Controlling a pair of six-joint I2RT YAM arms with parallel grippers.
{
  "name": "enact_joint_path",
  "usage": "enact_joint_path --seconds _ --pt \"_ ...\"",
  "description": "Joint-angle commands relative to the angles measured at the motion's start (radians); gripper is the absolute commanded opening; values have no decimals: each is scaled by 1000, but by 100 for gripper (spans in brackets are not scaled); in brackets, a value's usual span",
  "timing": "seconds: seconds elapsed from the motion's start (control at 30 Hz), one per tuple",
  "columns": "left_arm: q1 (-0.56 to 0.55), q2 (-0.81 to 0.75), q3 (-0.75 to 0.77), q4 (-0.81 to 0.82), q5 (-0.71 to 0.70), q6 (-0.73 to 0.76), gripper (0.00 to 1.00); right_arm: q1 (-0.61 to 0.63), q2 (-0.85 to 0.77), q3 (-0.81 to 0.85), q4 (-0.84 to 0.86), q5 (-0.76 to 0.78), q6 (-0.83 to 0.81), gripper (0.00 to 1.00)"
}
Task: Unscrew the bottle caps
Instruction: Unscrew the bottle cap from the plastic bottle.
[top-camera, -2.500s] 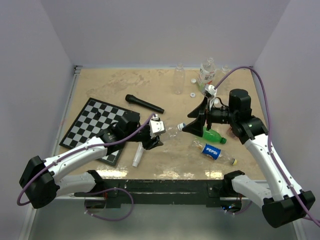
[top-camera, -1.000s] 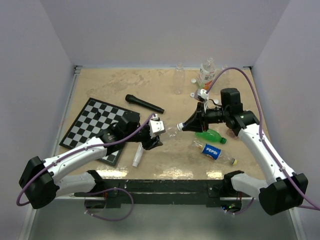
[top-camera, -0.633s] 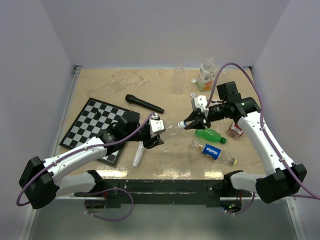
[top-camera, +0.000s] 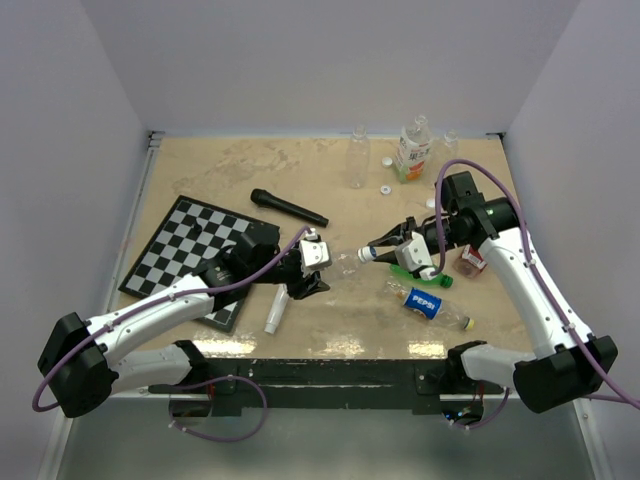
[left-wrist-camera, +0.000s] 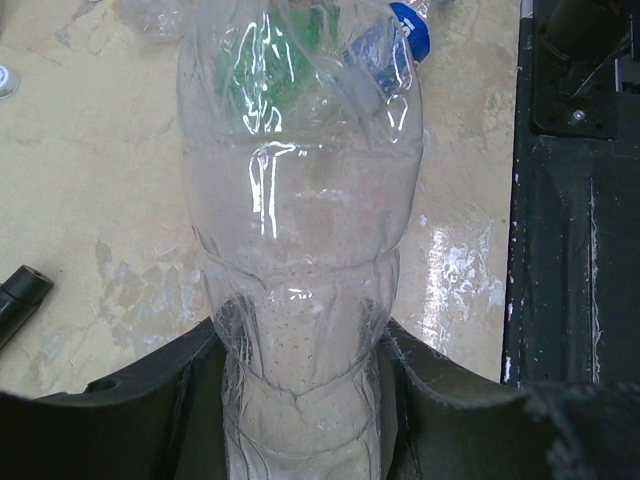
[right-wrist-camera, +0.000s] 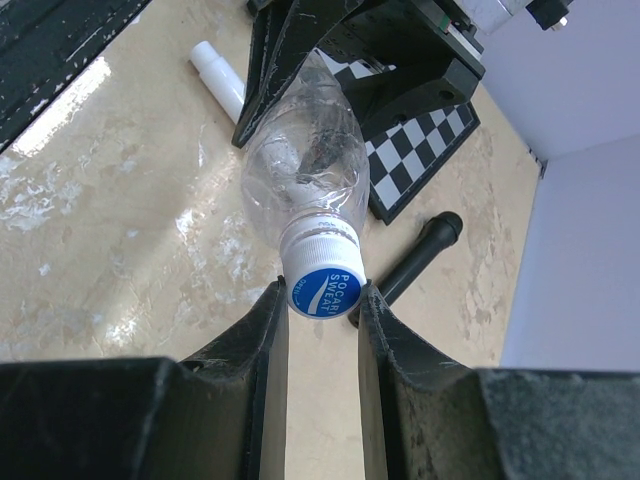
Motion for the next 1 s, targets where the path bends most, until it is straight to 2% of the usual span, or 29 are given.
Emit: enact_joint_path --seconds 0.0,0.23,0.67,0.83,0.97 --pt "12 -16 15 -12 -22 -2 0 -9 -24 -7 -45 16 -40 0" --pt "12 -16 14 -13 -22 -2 0 -8 -24 -10 -42 11 -20 0" --pt "10 -16 14 -15 -25 -2 0 -8 -53 -13 64 -6 258 25" --pt "12 -16 15 -15 -25 -1 0 -8 -67 -18 135 12 397 39" --pt "10 -16 15 -15 -29 1 0 -8 -73 -16 146 17 436 50"
